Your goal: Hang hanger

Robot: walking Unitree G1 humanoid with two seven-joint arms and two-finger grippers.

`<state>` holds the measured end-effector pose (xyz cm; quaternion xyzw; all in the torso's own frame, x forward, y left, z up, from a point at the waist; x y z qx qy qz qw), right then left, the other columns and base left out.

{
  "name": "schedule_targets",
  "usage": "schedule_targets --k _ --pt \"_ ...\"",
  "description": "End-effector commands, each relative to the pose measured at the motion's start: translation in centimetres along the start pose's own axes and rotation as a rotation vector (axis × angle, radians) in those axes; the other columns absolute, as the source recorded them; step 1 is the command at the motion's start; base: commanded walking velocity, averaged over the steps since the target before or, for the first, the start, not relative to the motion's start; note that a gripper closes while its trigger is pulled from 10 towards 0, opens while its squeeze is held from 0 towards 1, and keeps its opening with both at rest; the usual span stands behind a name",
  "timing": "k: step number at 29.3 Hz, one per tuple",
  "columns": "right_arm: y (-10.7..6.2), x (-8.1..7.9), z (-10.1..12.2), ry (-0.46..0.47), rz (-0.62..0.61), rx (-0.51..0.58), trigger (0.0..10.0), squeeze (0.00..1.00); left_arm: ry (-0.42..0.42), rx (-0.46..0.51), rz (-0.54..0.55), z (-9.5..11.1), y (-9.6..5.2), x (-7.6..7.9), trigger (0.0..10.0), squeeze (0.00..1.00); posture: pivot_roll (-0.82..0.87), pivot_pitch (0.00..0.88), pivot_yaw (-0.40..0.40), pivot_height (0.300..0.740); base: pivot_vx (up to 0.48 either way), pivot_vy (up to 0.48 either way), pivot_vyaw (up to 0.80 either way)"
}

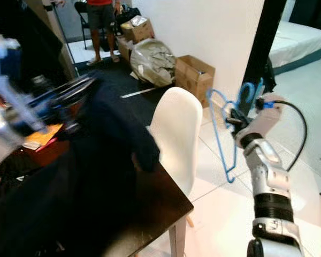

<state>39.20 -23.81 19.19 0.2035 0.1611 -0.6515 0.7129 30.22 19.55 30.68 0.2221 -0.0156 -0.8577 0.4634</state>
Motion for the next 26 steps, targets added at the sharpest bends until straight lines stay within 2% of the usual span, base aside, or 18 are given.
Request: schedule_targets --k 1,2,3,4,5,8,10,11,12,13,15,16,19,20,22,23,24,26 --pt "0.0 -0.3 0.0 -0.007 0.016 0.004 10.0 0.00 0.038 -0.094 0.077 -1.2 -0.7 -1.5 10.0 0.00 0.05 0.084 0.018 0.740 0.000 0.000 0.00" --pt "0.0 -0.4 0.0 -0.006 0.019 0.002 10.0 0.00 0.067 -0.177 0.132 -2.3 -1.3 -2.4 10.0 0.00 0.05 0.084 0.018 0.740 0.000 0.000 0.00" --pt "0.0 -0.4 -0.1 -0.005 0.024 -0.001 10.0 0.00 0.128 -0.305 0.181 -3.9 -2.2 -3.0 10.0 0.00 0.05 0.091 0.016 0.740 0.000 0.000 0.00" --pt "0.0 -0.4 -0.1 -0.005 0.024 -0.001 10.0 0.00 0.128 -0.305 0.181 -3.9 -2.2 -3.0 10.0 0.00 0.05 0.091 0.016 0.740 0.000 0.000 0.00" --pt "0.0 -0.5 -0.2 -0.006 0.029 -0.006 10.0 0.00 0.171 -0.387 0.215 -4.9 -2.9 -3.2 10.0 0.00 0.06 0.093 0.016 0.740 0.000 0.000 0.00" --pt "0.0 -0.5 -0.3 -0.009 0.033 -0.011 10.0 0.00 0.165 -0.437 0.225 -5.6 -3.2 -2.5 10.0 0.00 0.06 0.094 0.015 0.740 0.000 0.000 0.00" --pt "0.0 -0.6 -0.6 -0.015 0.037 -0.022 10.0 0.00 0.072 -0.418 0.116 -5.6 -2.4 1.7 10.0 0.00 0.06 0.094 0.015 0.740 0.000 0.000 0.00" --pt "0.0 -0.6 -0.6 -0.015 0.037 -0.022 10.0 0.00 0.072 -0.418 0.116 -5.6 -2.4 1.7 10.0 0.00 0.06 0.094 0.015 0.740 0.000 0.000 0.00" --pt "0.0 -0.6 -0.8 -0.014 0.038 -0.027 10.0 0.00 -0.022 -0.367 0.061 -5.0 -2.0 3.8 10.0 0.00 0.06 0.089 0.013 0.740 0.000 0.000 0.00" --pt "0.0 -0.6 -1.1 -0.011 0.039 -0.034 10.0 0.00 -0.162 -0.285 -0.030 -4.1 -1.7 6.4 10.0 0.00 0.07 0.084 0.012 0.740 0.000 0.000 0.00" --pt "0.1 -0.6 -1.3 -0.008 0.038 -0.038 10.0 0.00 -0.266 -0.238 -0.153 -3.2 -2.0 8.7 10.0 0.00 0.07 0.084 0.012 0.740 0.000 0.000 0.00" --pt "0.1 -0.6 -1.5 -0.007 0.037 -0.040 10.0 0.00 -0.288 -0.236 -0.227 -3.0 -2.4 9.9 10.0 0.00 0.08 0.078 0.013 0.740 0.000 0.000 0.00" --pt "0.2 -0.6 -1.6 -0.004 0.037 -0.042 10.0 0.00 -0.291 -0.247 -0.295 -3.0 -2.9 10.8 10.0 0.00 0.08 0.078 0.013 0.740 0.000 0.000 0.00" --pt "0.2 -0.7 -1.8 0.002 0.040 -0.045 10.0 0.00 -0.267 -0.265 -0.376 -2.9 -3.9 11.7 10.0 0.00 0.08 0.076 0.011 0.740 0.000 0.000 0.00" --pt "0.2 -0.8 -2.0 0.005 0.045 -0.051 10.0 0.00 -0.266 -0.259 -0.400 -2.7 -4.5 11.7 10.0 0.00 0.08 0.074 0.007 0.740 0.000 0.000 0.00" --pt "0.2 -0.9 -2.2 0.010 0.048 -0.055 10.0 0.00 -0.225 -0.247 -0.357 -2.4 -4.4 10.7 10.0 0.00 0.08 0.073 0.003 0.740 0.000 0.000 0.00" --pt "0.2 -0.9 -2.2 0.010 0.048 -0.055 10.0 0.00 -0.225 -0.247 -0.357 -2.4 -4.4 10.7 10.0 0.00 0.08 0.073 0.003 0.740 0.000 0.000 0.00" --pt "0.3 -0.8 -2.5 0.013 0.048 -0.062 10.0 0.00 -0.188 -0.185 -0.177 -1.5 -3.2 7.8 10.0 0.00 0.09 0.067 0.001 0.740 0.000 0.000 0.00"
Point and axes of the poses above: a point about 5 cm out from each wrist's last joint towards the gripper, its own y axis pointing out of the wrist towards the gripper, its own z axis along the axis of the wrist's last joint, x = y × z, the point moved 4 cm from there along y, pointing out of the wrist towards the gripper, and after that the axes turned 13 degrees about y, right-handed, at the moved point
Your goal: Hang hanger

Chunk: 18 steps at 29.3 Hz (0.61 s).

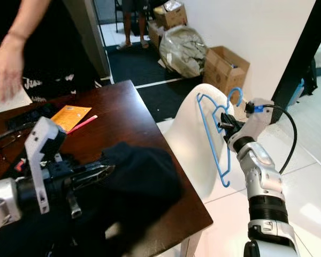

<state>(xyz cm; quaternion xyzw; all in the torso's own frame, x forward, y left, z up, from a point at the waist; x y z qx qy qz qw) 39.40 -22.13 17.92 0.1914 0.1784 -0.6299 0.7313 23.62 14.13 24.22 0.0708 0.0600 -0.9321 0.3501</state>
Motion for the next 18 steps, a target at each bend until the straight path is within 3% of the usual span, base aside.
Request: schedule_targets --k 1,2,4,5,6,7,9,11,13,14,15,18 --pt "0.2 -0.1 -0.5 0.004 0.004 -0.007 10.0 0.00 0.040 0.094 0.234 2.4 -0.4 -3.8 10.0 0.00 0.09 0.067 0.001 0.740 0.000 0.000 0.00" --pt "0.2 -0.1 -0.5 0.004 0.004 -0.007 10.0 0.00 0.040 0.094 0.234 2.4 -0.4 -3.8 10.0 0.00 0.09 0.067 0.001 0.740 0.000 0.000 0.00" --pt "0.3 -0.2 -0.6 0.006 0.005 -0.006 10.0 0.00 0.076 0.140 0.379 3.9 -0.7 -6.2 10.0 0.00 0.09 0.060 0.000 0.740 0.000 0.000 0.00" --pt "0.3 -0.2 -0.6 0.006 0.005 -0.006 10.0 0.00 0.076 0.140 0.379 3.9 -0.7 -6.2 10.0 0.00 0.09 0.060 0.000 0.740 0.000 0.000 0.00" --pt "0.3 -0.2 -0.6 0.007 0.005 -0.006 10.0 0.00 0.108 0.145 0.422 4.4 -0.9 -6.9 10.0 0.00 0.09 0.060 0.000 0.740 0.000 0.000 0.00" --pt "0.5 -0.2 -0.6 0.010 0.000 -0.002 10.0 0.00 0.201 0.129 0.478 5.1 -0.8 -8.0 10.0 0.00 0.09 0.050 0.000 0.740 0.000 0.000 0.00" --pt "0.5 -0.2 -0.6 0.010 0.000 -0.002 10.0 0.00 0.201 0.129 0.478 5.1 -0.8 -8.0 10.0 0.00 0.09 0.050 0.000 0.740 0.000 0.000 0.00" --pt "0.9 -0.1 -0.9 0.024 -0.021 0.008 10.0 0.00 0.325 0.139 0.530 6.7 1.1 -10.3 10.0 0.00 0.10 0.008 0.003 0.740 0.000 0.000 0.00" --pt "1.3 -0.5 -1.0 0.027 -0.027 0.021 10.0 0.00 0.379 0.199 0.519 8.9 4.1 -11.7 10.0 0.00 0.10 0.000 0.012 0.740 0.000 0.000 0.00" --pt "1.3 -0.5 -1.0 0.027 -0.027 0.021 10.0 0.00 0.379 0.199 0.519 8.9 4.1 -11.7 10.0 0.00 0.10 0.000 0.012 0.740 0.000 0.000 0.00" --pt "1.6 -0.7 -0.8 0.036 -0.034 0.039 10.0 0.00 0.370 0.278 0.451 11.0 6.5 -11.6 10.0 0.00 0.09 0.000 0.026 0.740 0.000 0.000 -0.80" --pt "1.7 -0.7 -0.7 0.041 -0.038 0.046 10.0 0.00 0.362 0.305 0.430 11.7 7.3 -11.5 10.0 0.00 0.09 0.000 0.026 0.740 0.000 0.000 -0.80"
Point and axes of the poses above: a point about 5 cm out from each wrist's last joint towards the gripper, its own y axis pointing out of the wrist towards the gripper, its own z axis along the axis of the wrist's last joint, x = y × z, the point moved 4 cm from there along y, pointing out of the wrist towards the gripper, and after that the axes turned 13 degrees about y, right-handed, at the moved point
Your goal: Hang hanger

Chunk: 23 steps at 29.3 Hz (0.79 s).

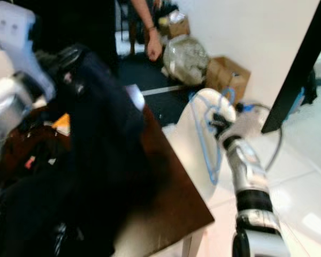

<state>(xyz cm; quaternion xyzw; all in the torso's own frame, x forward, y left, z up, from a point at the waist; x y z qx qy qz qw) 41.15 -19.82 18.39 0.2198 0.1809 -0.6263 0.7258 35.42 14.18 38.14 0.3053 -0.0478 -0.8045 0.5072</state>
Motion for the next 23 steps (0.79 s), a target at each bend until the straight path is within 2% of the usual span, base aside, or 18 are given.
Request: schedule_targets --k 1,2,4,6,7,10,13,16,18,22,23 --pt "-0.4 1.3 0.0 -0.003 -0.045 0.007 10.0 0.00 -0.001 -0.028 -0.008 -1.0 0.0 0.2 10.0 0.00 0.09 0.000 0.026 0.740 0.000 0.000 -0.80" --pt "-0.4 1.3 0.0 -0.003 -0.045 0.007 10.0 0.00 -0.001 -0.028 -0.008 -1.0 0.0 0.2 10.0 0.00 0.09 0.000 0.026 0.740 0.000 0.000 -0.80" --pt "-0.5 1.6 0.5 0.007 -0.058 0.032 10.0 0.00 -0.041 0.230 -0.122 6.1 4.1 1.6 10.0 0.00 0.07 0.000 0.047 0.740 0.000 0.000 -0.80" --pt "-0.5 2.0 0.7 0.013 -0.073 0.045 10.0 0.00 -0.086 0.402 -0.202 11.4 5.9 2.6 10.0 0.00 0.08 0.000 0.051 0.740 0.000 0.000 -0.80" --pt "-0.6 2.2 0.7 0.012 -0.081 0.047 10.0 0.00 -0.107 0.432 -0.210 12.4 6.3 2.5 10.0 0.00 0.08 0.000 0.051 0.740 0.000 0.000 -0.80" --pt "-0.6 2.5 0.7 0.014 -0.093 0.051 10.0 0.00 -0.108 0.445 -0.205 13.0 7.0 2.4 10.0 0.00 0.08 0.000 0.052 0.740 0.000 0.000 -0.80" --pt "-0.4 2.9 0.9 0.008 -0.116 0.061 10.0 0.00 -0.100 0.473 -0.212 14.5 8.7 2.7 10.0 0.00 0.08 0.000 0.057 0.740 0.000 0.000 -0.80" --pt "-0.4 3.0 1.1 0.008 -0.119 0.067 10.0 0.00 -0.113 0.497 -0.235 15.3 9.2 3.2 10.0 0.00 0.07 0.000 0.070 0.740 0.000 0.000 -0.80" --pt "-0.6 3.2 1.1 0.013 -0.124 0.077 10.0 0.00 -0.179 0.539 -0.253 16.4 9.4 3.7 10.0 0.00 0.07 0.000 0.075 0.740 0.000 0.000 -0.80" --pt "-0.7 3.1 0.7 0.018 -0.116 0.073 10.0 0.00 -0.155 0.532 -0.227 15.9 9.5 3.1 10.0 0.00 0.07 0.000 0.076 0.740 0.000 0.000 -0.80" --pt "-0.8 2.9 0.5 0.017 -0.105 0.069 10.0 0.00 -0.137 0.510 -0.192 15.1 9.4 2.3 10.0 0.00 0.08 0.000 0.070 0.740 0.000 0.000 -0.80"
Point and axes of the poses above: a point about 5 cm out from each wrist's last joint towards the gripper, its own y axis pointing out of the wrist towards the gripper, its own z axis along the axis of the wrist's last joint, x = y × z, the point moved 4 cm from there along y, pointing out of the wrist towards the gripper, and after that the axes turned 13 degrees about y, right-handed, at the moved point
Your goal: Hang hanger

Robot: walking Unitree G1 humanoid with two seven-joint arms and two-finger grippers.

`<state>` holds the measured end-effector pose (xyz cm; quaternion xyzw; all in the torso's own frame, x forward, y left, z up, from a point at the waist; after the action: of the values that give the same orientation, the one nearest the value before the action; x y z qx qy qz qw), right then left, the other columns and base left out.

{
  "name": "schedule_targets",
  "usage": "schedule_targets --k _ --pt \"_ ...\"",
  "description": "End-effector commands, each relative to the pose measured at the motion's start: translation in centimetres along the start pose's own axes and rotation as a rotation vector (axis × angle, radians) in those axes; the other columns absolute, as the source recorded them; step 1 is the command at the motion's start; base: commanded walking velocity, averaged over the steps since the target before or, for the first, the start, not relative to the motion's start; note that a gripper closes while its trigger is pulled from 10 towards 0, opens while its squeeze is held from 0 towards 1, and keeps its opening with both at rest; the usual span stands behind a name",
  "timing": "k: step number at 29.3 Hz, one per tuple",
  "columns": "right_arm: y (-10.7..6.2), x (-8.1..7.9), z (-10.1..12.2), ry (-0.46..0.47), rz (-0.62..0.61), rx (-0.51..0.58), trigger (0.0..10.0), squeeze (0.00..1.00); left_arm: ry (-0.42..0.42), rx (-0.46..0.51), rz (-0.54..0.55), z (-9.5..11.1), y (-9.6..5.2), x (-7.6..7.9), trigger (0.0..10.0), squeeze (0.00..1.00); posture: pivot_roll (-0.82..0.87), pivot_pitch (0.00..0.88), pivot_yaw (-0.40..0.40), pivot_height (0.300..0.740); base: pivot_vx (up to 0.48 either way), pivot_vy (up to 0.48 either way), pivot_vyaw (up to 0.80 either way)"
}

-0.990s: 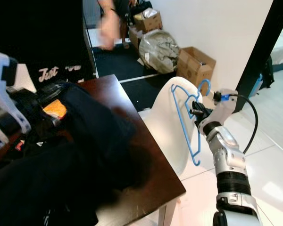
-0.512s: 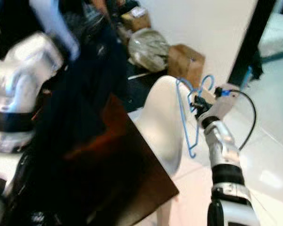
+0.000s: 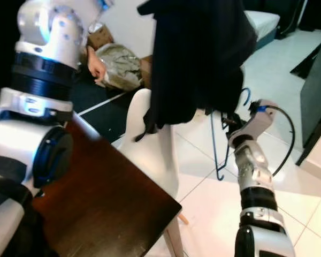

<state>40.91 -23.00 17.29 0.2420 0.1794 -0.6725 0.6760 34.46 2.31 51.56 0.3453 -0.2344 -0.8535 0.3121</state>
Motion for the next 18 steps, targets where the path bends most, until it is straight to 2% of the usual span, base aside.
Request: schedule_targets --k 1,4,5,6,7,8,9,10,11,13,14,16,17,18 --pt "-0.2 -0.3 -0.5 -0.007 0.023 -0.006 10.0 0.00 0.073 0.032 0.071 1.4 -1.0 -2.1 10.0 0.00 0.08 0.000 0.070 0.740 0.000 0.000 -0.80" --pt "-0.2 -0.4 -0.5 -0.008 0.028 -0.008 10.0 0.00 0.081 0.023 0.084 1.2 -1.3 -2.5 10.0 0.00 0.08 0.000 0.070 0.740 0.000 0.000 -0.80" --pt "-0.4 -0.4 -0.9 -0.023 0.039 -0.023 10.0 0.00 0.119 -0.029 0.162 0.3 -2.8 -4.3 10.0 0.00 0.08 0.000 0.063 0.740 0.000 0.000 0.00" --pt "-0.6 -0.6 -1.1 -0.032 0.073 -0.050 10.0 0.00 0.316 -0.194 0.359 -1.1 -7.7 -8.8 10.0 0.00 0.08 0.000 0.052 0.740 0.000 0.000 0.00" --pt "-0.6 -0.6 -1.1 -0.032 0.073 -0.050 10.0 0.00 0.316 -0.194 0.359 -1.1 -7.7 -8.8 10.0 0.00 0.08 0.000 0.052 0.740 0.000 0.000 0.00" --pt "-0.7 -0.5 -1.2 -0.040 0.076 -0.058 10.0 0.00 0.393 -0.260 0.434 -1.2 -10.0 -10.5 10.0 0.00 0.09 0.000 0.040 0.740 0.000 0.000 0.00" --pt "-0.7 -0.4 -1.1 -0.044 0.076 -0.060 10.0 0.00 0.433 -0.292 0.469 -1.2 -11.1 -11.3 10.0 0.00 0.09 0.000 0.040 0.740 0.000 0.000 0.00" --pt "-0.7 -0.4 -1.1 -0.044 0.076 -0.060 10.0 0.00 0.433 -0.292 0.469 -1.2 -11.1 -11.3 10.0 0.00 0.09 0.000 0.040 0.740 0.000 0.000 0.00" --pt "-0.8 -0.1 -1.1 -0.047 0.070 -0.065 10.0 0.00 0.528 -0.344 0.525 -0.9 -13.3 -12.6 10.0 0.00 0.09 0.007 0.028 0.740 0.000 0.000 0.00" --pt "-0.8 -0.1 -1.1 -0.047 0.070 -0.065 10.0 0.00 0.528 -0.344 0.525 -0.9 -13.3 -12.6 10.0 0.00 0.09 0.007 0.028 0.740 0.000 0.000 0.00" --pt "-0.9 0.1 -0.9 -0.051 0.072 -0.073 10.0 0.00 0.603 -0.404 0.618 -0.5 -16.2 -14.3 10.0 0.00 0.08 0.000 0.020 0.740 0.000 0.000 0.00" --pt "-0.9 0.3 -0.7 -0.058 0.077 -0.080 10.0 0.00 0.707 -0.480 0.737 0.4 -19.9 -16.1 10.0 0.00 0.08 0.006 0.018 0.740 0.000 0.000 0.00" --pt "-0.9 0.3 -0.7 -0.058 0.077 -0.080 10.0 0.00 0.707 -0.480 0.737 0.4 -19.9 -16.1 10.0 0.00 0.08 0.006 0.018 0.740 0.000 0.000 0.00" --pt "-0.8 0.2 -0.6 -0.057 0.076 -0.079 10.0 0.00 0.650 -0.487 0.775 0.4 -21.2 -16.3 10.0 0.00 0.07 0.019 0.021 0.740 0.000 0.000 0.00"
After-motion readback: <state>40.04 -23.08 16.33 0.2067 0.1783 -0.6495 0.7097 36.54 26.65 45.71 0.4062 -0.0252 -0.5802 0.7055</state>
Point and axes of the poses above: a point about 5 cm out from each wrist's last joint towards the gripper, its own y axis pointing out of the wrist towards the gripper, its own z axis along the axis of the wrist's last joint, x = y × z, the point moved 4 cm from there along y, pointing out of the wrist towards the gripper, and after that the axes turned 13 degrees about y, right-handed, at the moved point
